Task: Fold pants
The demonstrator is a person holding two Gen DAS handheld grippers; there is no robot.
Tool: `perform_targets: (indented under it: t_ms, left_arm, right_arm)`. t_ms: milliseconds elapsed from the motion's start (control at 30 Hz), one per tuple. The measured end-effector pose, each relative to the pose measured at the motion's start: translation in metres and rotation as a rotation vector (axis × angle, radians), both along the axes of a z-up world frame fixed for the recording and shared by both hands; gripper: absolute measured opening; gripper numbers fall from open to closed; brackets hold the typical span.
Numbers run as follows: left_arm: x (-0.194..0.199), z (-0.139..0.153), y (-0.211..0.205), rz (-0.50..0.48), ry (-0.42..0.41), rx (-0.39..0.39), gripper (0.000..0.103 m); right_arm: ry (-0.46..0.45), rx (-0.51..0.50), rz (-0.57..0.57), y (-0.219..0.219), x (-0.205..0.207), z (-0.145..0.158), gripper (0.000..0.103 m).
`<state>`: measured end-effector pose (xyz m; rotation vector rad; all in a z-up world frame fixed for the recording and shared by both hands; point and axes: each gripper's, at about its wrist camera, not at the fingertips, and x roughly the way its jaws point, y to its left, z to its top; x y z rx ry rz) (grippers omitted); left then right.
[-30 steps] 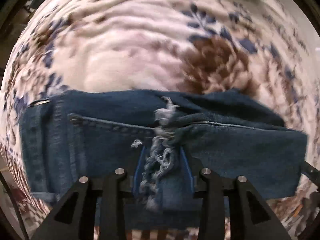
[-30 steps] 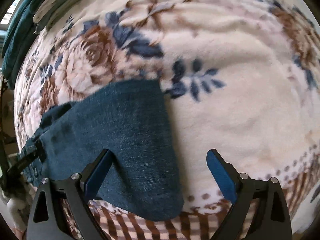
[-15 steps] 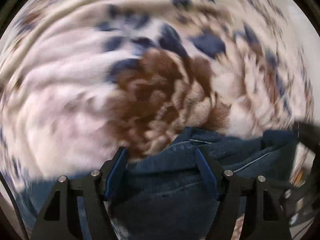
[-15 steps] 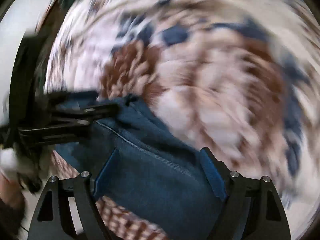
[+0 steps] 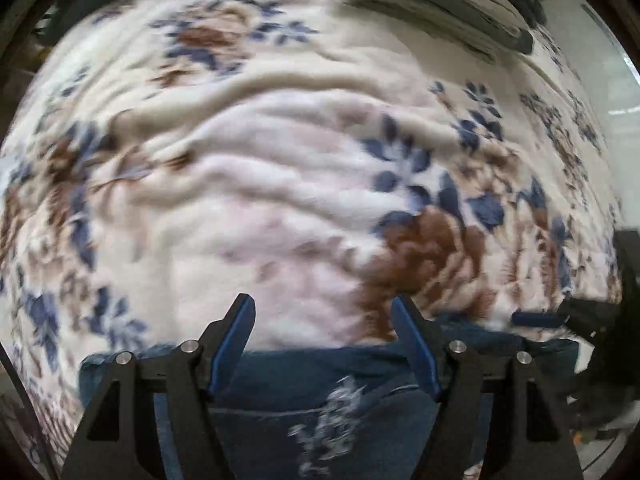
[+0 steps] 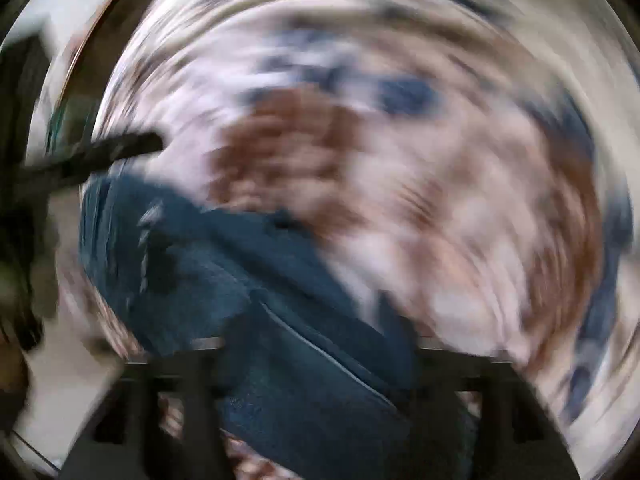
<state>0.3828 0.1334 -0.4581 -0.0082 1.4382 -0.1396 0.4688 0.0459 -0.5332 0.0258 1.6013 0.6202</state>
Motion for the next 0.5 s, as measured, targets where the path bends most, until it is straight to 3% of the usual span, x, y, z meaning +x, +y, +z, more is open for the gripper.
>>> perform_targets:
  t_ms: [100,167,200,233,300,400,467,500]
  left_arm:
    - [-0.010,-0.008,0.013,0.034,0.006,0.009,0.069]
    - [-0.017,-0.017,0.025,0.064,0.029,0.000,0.069]
    - [-0.021,-0.019,0.030,0.075,0.039,-0.002,0.069]
    - [-0.024,-0.022,0.037,0.085,0.047,-0.001,0.069]
    - [-0.029,-0.022,0.041,0.085,0.043,-0.031,0.069]
    - [-0.032,-0.017,0.045,0.060,0.029,-0.058,0.069]
    - [-0.033,-0.011,0.047,0.061,0.024,-0.062,0.069]
    - [-0.033,-0.007,0.050,0.061,0.014,-0.063,0.069]
  right_arm:
    - [-0.088,-0.108,0.227,0.056,0.010,-0.007,0.076]
    - [-0.087,-0.097,0.332,0.080,0.018,-0.022,0.056]
    - [-0.069,-0.083,0.361,0.085,0.019,-0.027,0.039]
    - [-0.031,-0.070,0.369,0.089,0.022,-0.035,0.037]
    - [0.122,0.032,0.274,0.078,0.036,-0.050,0.034]
    - [0.442,0.297,-0.044,0.021,0.059,-0.079,0.033]
    - [0.494,0.289,-0.166,0.001,0.058,-0.096,0.032]
    - [0.489,0.281,-0.172,0.000,0.056,-0.096,0.032]
